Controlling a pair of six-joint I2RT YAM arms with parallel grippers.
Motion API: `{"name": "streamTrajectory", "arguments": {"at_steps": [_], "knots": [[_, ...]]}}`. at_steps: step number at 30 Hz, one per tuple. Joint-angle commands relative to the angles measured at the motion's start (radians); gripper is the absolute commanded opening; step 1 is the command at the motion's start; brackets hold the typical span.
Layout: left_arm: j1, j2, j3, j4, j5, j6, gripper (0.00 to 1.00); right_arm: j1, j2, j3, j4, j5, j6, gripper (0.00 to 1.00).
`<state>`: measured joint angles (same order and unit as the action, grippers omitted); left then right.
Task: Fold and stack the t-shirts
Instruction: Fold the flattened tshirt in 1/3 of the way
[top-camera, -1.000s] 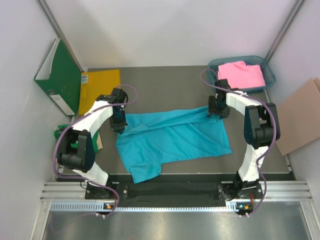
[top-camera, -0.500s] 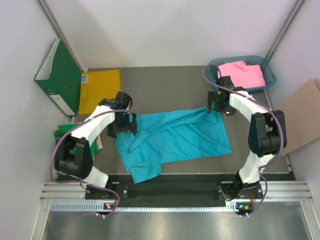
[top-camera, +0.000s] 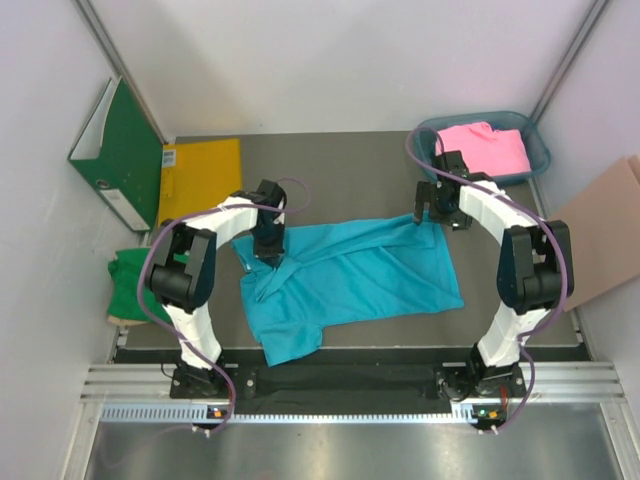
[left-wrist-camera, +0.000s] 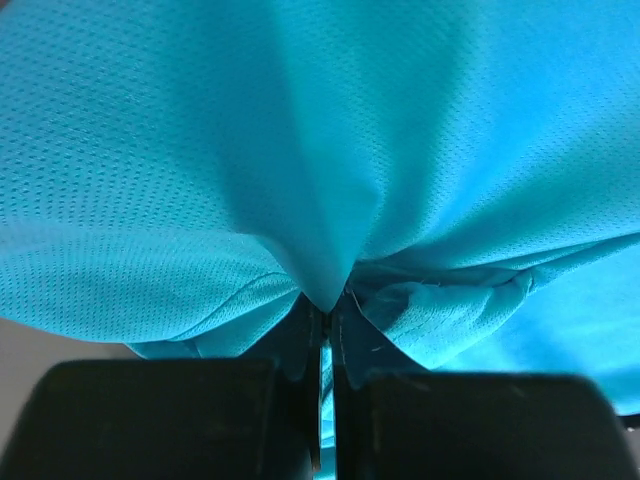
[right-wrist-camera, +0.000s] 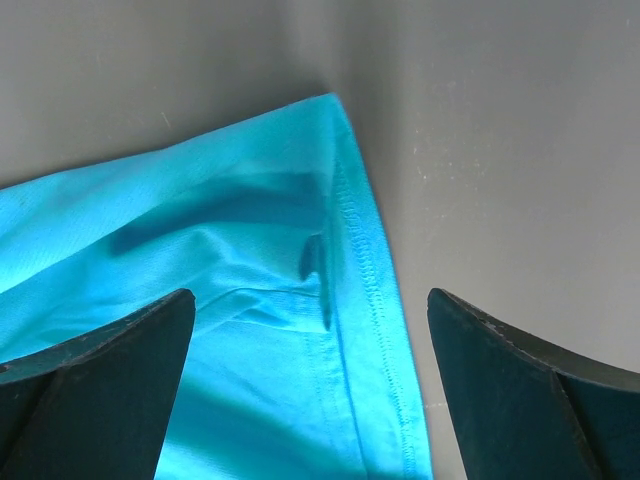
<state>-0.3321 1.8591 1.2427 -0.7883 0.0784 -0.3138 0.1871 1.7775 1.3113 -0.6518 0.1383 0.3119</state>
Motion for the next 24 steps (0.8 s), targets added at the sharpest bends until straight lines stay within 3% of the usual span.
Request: {"name": "streamTrajectory", "arguments": {"at_steps": [1,3,4,5,6,8,13,16,20,24], "knots": [[-0.028,-0.023,0.041,0.018,0.031,0.009,0.00,0.012,-0.039,0.029,0.000,0.021,0.018,1.00],[-0.035,-0.064,0.044,-0.009,0.006,0.007,0.00,0.012,-0.046,0.023,0.003,0.020,0.021,1.00],[-0.036,-0.075,0.046,-0.018,-0.003,0.004,0.07,0.012,-0.046,0.019,0.001,0.017,0.023,1.00],[-0.038,-0.084,0.049,-0.049,-0.015,0.002,0.25,0.012,-0.049,0.016,0.006,0.018,0.024,1.00],[-0.036,-0.098,0.054,-0.061,-0.057,-0.007,0.71,0.014,-0.049,0.011,0.009,0.017,0.024,1.00],[-0.038,-0.106,0.052,-0.083,-0.124,-0.016,0.99,0.012,-0.050,0.003,0.014,0.012,0.026,1.00],[-0.031,-0.067,0.073,-0.120,-0.284,-0.039,0.99,0.015,-0.046,0.016,0.017,0.003,0.029,1.00],[-0.028,-0.069,0.104,-0.106,-0.305,-0.036,0.99,0.015,-0.043,0.028,0.017,-0.003,0.026,1.00],[-0.027,-0.060,0.158,-0.097,-0.266,-0.030,0.99,0.018,-0.039,0.037,0.011,-0.016,0.016,1.00],[-0.038,-0.060,0.182,-0.085,-0.184,-0.005,0.91,0.026,-0.043,0.020,0.020,-0.029,0.007,1.00]]}}
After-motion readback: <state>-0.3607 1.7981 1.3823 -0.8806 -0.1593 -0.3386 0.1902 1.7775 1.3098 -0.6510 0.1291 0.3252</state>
